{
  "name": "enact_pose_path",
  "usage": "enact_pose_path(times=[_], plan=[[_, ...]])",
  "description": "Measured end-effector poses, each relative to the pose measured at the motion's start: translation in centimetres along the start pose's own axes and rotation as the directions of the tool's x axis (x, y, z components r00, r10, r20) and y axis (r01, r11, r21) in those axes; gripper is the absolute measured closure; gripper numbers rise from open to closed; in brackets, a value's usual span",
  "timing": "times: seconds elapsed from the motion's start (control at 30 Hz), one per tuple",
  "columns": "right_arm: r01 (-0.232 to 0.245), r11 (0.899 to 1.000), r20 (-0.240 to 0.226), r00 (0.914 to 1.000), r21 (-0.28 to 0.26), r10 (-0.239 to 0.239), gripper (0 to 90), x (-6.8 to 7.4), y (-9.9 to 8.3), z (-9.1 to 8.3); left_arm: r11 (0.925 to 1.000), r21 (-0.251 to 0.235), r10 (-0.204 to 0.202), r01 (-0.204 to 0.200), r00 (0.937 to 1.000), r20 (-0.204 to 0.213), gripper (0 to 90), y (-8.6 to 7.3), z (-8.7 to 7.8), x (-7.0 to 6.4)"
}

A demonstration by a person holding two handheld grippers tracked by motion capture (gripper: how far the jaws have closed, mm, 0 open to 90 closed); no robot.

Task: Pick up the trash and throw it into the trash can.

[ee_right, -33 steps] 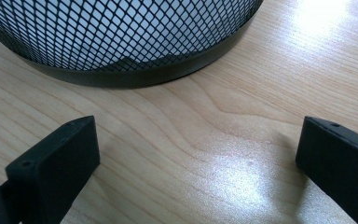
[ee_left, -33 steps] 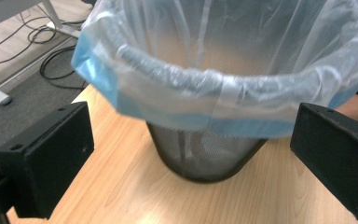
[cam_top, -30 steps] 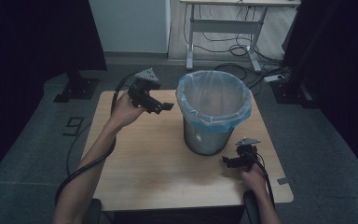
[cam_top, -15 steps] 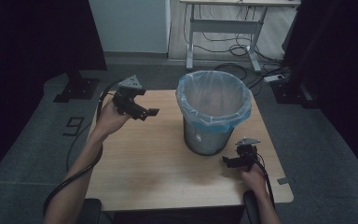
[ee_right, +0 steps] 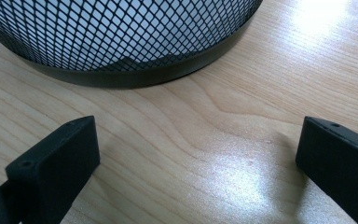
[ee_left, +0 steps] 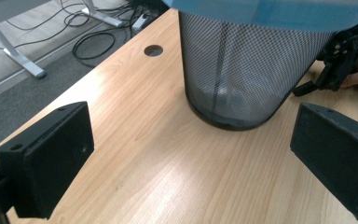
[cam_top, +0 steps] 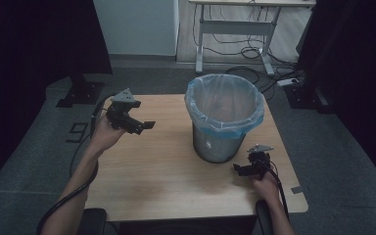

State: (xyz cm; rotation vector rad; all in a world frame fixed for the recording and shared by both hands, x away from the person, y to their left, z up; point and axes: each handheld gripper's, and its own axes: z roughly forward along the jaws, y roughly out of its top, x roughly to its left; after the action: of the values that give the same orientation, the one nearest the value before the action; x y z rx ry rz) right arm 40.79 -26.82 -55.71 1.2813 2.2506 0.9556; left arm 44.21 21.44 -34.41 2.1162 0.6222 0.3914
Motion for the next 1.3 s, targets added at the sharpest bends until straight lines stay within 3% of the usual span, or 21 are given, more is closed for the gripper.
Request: enact_pose_path(times=[0.47,1.3], plan=[[-0.002,1.000,0.001,1.0000,0.000,0.002,0.0,0.0,0.0,0.0,0.9998,0.009,-0.017,0.017,0.9997,-0.015,0.0,-3.9,0.6,-0.3],[-0.002,1.000,0.000,1.0000,0.001,0.002,0.0,0.0,0.0,0.0,0.9970,0.003,-0.078,0.078,0.9969,0.009,0.0,-10.9,3.4,-1.5]])
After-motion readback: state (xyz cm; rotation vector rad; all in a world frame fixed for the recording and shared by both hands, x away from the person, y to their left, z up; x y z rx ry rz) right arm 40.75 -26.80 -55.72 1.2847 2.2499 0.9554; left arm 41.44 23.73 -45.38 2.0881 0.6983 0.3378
